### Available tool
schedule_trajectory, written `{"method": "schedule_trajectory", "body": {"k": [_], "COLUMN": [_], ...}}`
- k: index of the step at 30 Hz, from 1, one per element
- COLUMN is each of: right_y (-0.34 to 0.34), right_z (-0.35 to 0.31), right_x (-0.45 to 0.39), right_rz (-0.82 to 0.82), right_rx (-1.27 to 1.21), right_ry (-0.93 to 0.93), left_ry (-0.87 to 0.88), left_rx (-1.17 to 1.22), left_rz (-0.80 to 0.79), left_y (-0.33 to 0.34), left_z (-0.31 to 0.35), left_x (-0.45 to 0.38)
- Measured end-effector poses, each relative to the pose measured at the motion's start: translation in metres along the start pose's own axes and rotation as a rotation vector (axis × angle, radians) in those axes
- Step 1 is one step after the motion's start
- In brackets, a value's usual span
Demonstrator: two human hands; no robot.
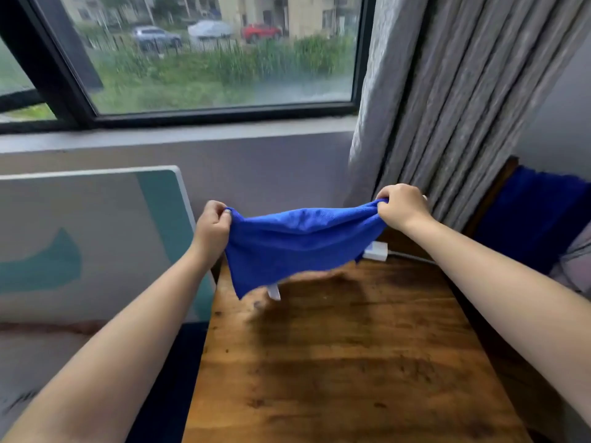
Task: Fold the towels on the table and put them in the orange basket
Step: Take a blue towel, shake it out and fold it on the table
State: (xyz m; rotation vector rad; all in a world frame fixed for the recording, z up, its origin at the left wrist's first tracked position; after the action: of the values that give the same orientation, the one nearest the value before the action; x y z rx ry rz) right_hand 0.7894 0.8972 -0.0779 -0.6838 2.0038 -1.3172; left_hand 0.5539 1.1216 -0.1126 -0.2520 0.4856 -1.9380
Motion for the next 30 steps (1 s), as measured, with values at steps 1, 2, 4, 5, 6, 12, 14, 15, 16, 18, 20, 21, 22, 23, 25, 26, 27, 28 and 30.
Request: {"method": "schedule_trajectory", "body": {"k": [1, 2, 4, 5, 6, 12, 14, 15, 16, 18, 20, 21, 22, 23, 25, 26, 27, 28, 30], "right_y": [0.012, 0.029, 0.067, 0.086, 0.107, 0.222, 0.245, 0.257, 0.262, 0.273, 0.278, 0.280, 0.282, 0.283, 0.282, 0.282, 0.282, 0.283, 0.286], "right_z": [-0.002, -0.002, 0.000, 0.004, 0.010, 0.050, 0.056, 0.059, 0.062, 0.069, 0.071, 0.071, 0.068, 0.063, 0.057, 0.055, 0.053, 0.052, 0.049], "right_x": [0.006, 0.016, 0.042, 0.057, 0.074, 0.177, 0.207, 0.219, 0.228, 0.239, 0.237, 0.230, 0.218, 0.202, 0.168, 0.153, 0.138, 0.124, 0.095], "right_rz": [-0.072, -0.170, -0.395, -0.507, -0.605, -1.148, -1.337, -1.420, -1.476, -1.623, -1.721, -1.711, -1.652, -1.555, -1.372, -1.314, -1.267, -1.219, -1.093], "right_rx": [0.001, 0.012, 0.068, 0.102, 0.129, 0.203, 0.239, 0.267, 0.301, 0.330, 0.354, 0.363, 0.365, 0.365, 0.339, 0.325, 0.318, 0.311, 0.302], "right_ry": [-0.067, -0.134, -0.245, -0.267, -0.264, -0.202, -0.201, -0.210, -0.224, -0.203, -0.166, -0.183, -0.220, -0.263, -0.291, -0.286, -0.280, -0.270, -0.265], "left_ry": [-0.001, -0.031, -0.099, -0.122, -0.134, -0.277, -0.328, -0.403, -0.508, -0.769, -0.805, -0.715, -0.593, -0.514, -0.460, -0.458, -0.459, -0.456, -0.446], "left_rx": [-0.118, -0.255, -0.574, -0.720, -0.847, -1.269, -1.358, -1.361, -1.338, -1.249, -1.188, -1.165, -1.135, -1.085, -0.981, -0.956, -0.941, -0.929, -0.910], "left_rz": [-0.101, -0.221, -0.456, -0.544, -0.619, -1.068, -1.230, -1.314, -1.386, -1.556, -1.595, -1.524, -1.394, -1.250, -1.074, -1.038, -0.995, -0.936, -0.771], "left_y": [0.010, 0.023, 0.048, 0.059, 0.069, 0.113, 0.116, 0.117, 0.114, 0.107, 0.108, 0.112, 0.117, 0.120, 0.122, 0.122, 0.122, 0.123, 0.124], "left_z": [-0.009, -0.024, -0.058, -0.076, -0.096, -0.222, -0.249, -0.263, -0.270, -0.281, -0.284, -0.281, -0.276, -0.272, -0.265, -0.262, -0.261, -0.260, -0.257], "left_x": [0.004, 0.011, 0.032, 0.044, 0.056, 0.133, 0.160, 0.173, 0.184, 0.203, 0.200, 0.190, 0.174, 0.157, 0.127, 0.116, 0.105, 0.093, 0.070]}}
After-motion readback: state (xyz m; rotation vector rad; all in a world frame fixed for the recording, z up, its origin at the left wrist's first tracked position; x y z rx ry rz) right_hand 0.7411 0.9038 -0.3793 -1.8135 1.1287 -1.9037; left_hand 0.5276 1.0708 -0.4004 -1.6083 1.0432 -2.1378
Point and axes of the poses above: each hand's wrist, its own x-axis away from the middle knuckle, its own y-axis out of the palm, z = x × y, the point moved 6 cm from there along -x, towards the middle knuckle, and after that the axes turned 12 degrees about -y, right-handed, at the moved point
